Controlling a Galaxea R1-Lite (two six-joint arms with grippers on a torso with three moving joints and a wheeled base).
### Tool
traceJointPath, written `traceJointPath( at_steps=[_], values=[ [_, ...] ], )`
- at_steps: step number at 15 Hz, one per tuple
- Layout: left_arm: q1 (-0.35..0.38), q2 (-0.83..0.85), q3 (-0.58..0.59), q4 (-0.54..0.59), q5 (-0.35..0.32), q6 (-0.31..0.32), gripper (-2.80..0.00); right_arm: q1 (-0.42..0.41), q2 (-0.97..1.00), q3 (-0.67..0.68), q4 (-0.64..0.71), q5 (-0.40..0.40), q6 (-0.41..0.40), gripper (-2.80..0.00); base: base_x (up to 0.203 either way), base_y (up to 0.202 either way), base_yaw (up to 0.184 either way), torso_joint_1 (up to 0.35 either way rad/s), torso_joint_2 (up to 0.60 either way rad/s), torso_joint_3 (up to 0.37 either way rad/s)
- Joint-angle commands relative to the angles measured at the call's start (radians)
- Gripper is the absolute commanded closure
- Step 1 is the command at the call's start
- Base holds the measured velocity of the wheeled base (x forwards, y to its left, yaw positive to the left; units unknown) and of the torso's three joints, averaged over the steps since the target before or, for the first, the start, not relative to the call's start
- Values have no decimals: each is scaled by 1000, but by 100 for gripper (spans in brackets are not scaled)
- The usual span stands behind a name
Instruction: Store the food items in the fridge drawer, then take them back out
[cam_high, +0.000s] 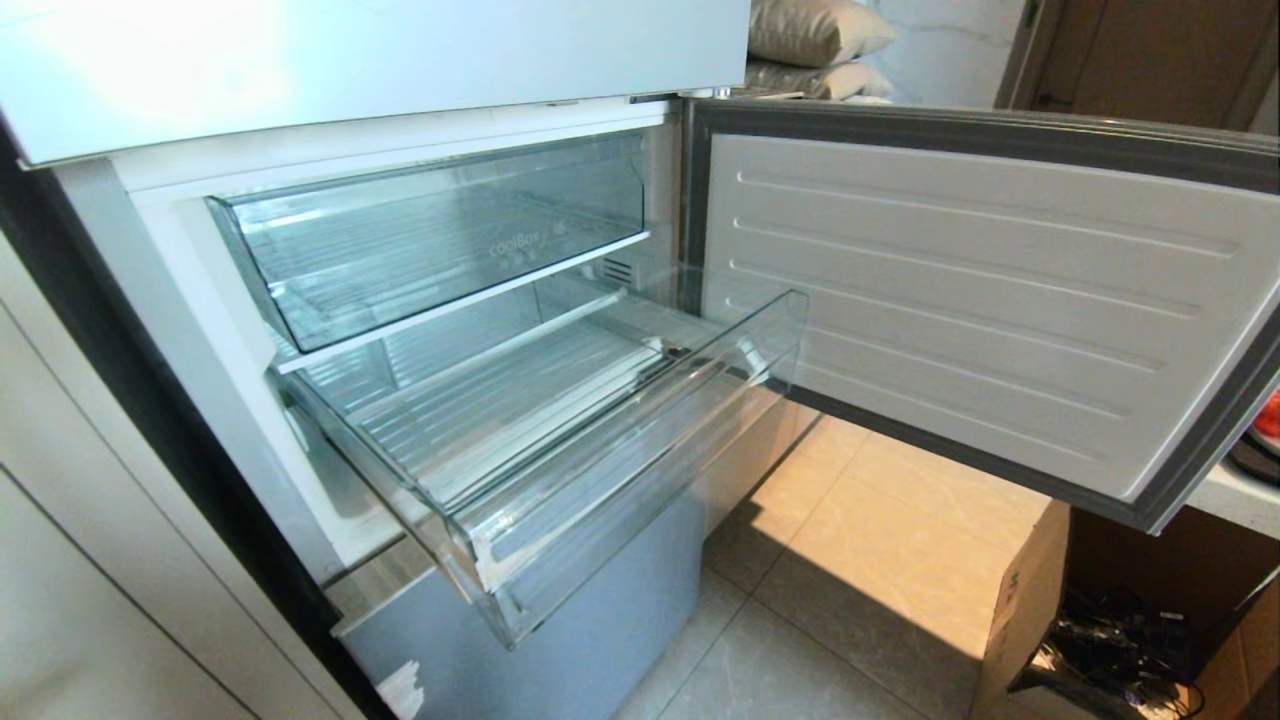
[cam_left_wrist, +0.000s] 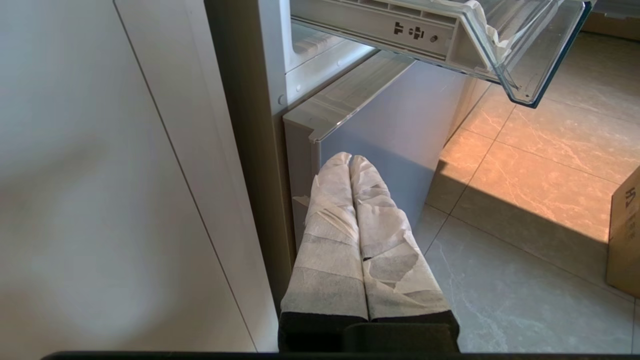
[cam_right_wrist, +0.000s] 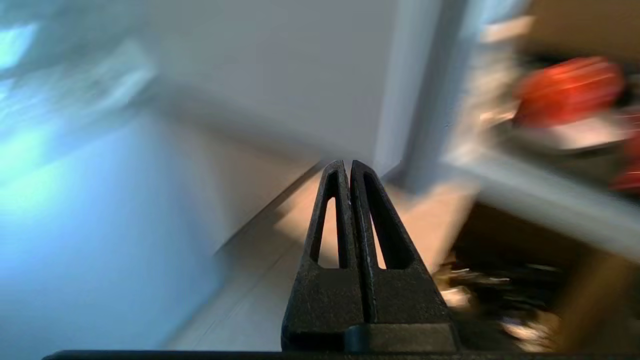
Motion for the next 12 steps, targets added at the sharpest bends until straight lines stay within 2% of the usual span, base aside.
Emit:
traceJointPath(
  at_steps=[1,4,7,12],
  values=[
    [-1,1,0,0,0,0,0,164,-254,167,46,5,-68,0,0,0,0,0,0,0],
    [-1,1,0,0,0,0,0,194,-513,196,276,-17,-113,0,0,0,0,0,0,0],
    [-1,1,0,0,1,0,0,213,-623,220,427,-106,-111,0,0,0,0,0,0,0],
    [-1,1,0,0,0,0,0,215,-620,224,432,-111,-104,0,0,0,0,0,0,0]
  ],
)
